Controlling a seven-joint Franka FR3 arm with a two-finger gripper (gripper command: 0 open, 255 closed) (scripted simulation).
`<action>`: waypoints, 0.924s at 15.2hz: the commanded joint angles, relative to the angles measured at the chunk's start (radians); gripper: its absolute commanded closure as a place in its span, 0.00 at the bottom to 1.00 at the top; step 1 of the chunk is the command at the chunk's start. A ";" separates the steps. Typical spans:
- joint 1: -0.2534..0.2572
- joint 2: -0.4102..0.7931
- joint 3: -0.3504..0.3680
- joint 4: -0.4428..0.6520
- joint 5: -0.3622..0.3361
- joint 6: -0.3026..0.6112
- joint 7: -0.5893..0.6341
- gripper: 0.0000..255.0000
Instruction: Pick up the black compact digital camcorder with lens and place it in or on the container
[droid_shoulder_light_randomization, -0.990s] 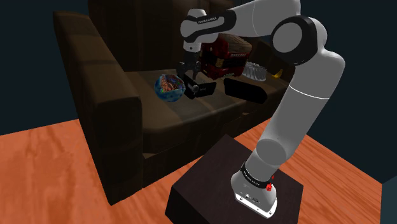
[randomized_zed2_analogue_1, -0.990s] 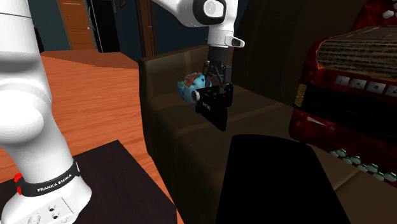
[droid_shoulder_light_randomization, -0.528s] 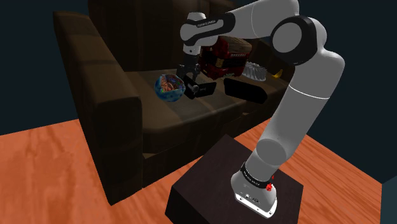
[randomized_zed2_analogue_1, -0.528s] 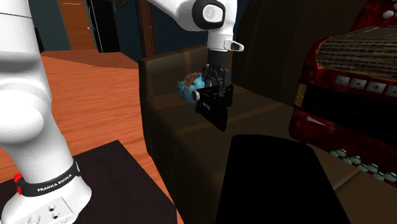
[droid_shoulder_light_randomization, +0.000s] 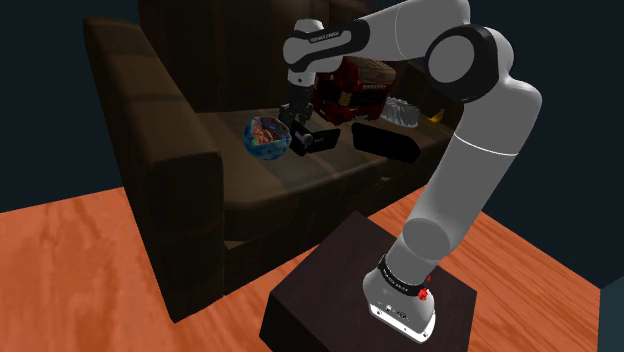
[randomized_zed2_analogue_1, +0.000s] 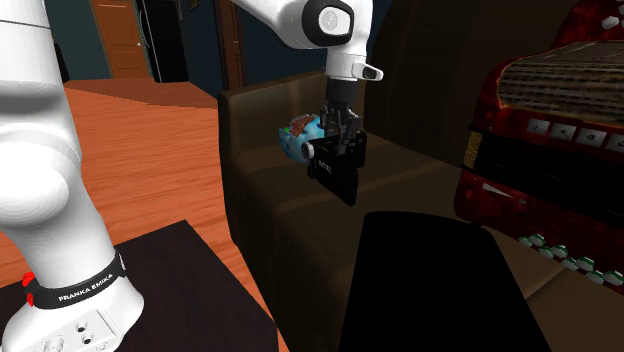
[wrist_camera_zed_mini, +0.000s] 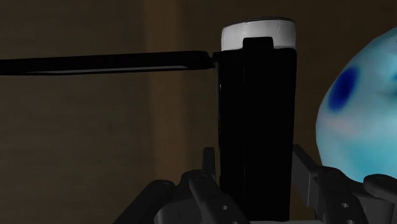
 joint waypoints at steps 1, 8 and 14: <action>0.000 0.000 0.000 0.000 0.000 0.000 0.000 1.00; 0.000 -0.014 0.000 0.036 -0.002 -0.051 0.001 1.00; 0.000 -0.029 -0.001 0.098 -0.004 -0.128 0.003 1.00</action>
